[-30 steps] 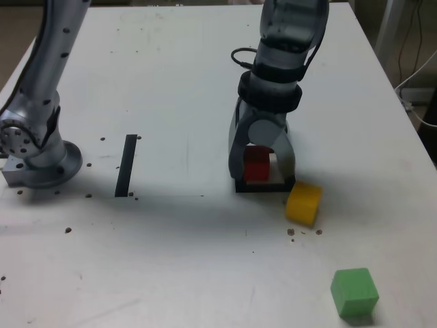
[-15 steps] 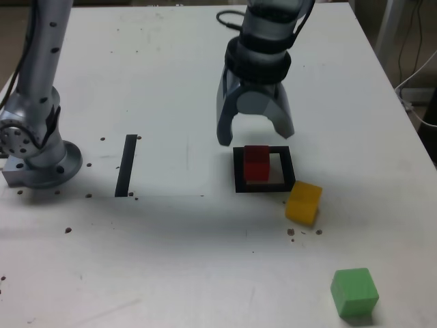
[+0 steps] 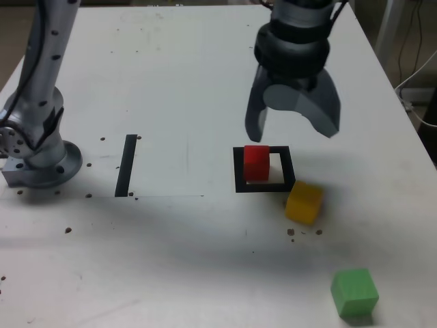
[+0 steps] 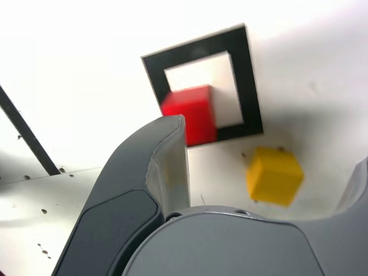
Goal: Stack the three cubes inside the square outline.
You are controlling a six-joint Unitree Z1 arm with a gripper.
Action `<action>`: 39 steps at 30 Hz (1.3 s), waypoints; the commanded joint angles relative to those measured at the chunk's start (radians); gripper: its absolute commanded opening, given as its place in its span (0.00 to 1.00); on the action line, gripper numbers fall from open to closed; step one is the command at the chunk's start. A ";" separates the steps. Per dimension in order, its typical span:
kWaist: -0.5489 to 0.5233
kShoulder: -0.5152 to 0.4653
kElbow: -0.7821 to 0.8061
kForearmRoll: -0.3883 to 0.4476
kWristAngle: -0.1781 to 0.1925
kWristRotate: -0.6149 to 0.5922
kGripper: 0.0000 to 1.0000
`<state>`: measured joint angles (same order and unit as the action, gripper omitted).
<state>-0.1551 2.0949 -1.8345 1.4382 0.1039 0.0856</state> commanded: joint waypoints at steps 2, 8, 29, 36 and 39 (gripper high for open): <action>-0.014 0.022 -0.025 0.008 -0.014 0.024 1.00; -0.031 0.067 -0.057 0.015 -0.037 0.054 0.99; -0.082 0.153 -0.102 0.016 -0.090 0.071 0.98; -0.092 0.179 -0.110 0.011 -0.105 0.068 0.97; -0.093 0.191 -0.113 0.009 -0.111 0.068 0.96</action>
<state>-0.2457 2.2788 -1.9415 1.4488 -0.0050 0.1548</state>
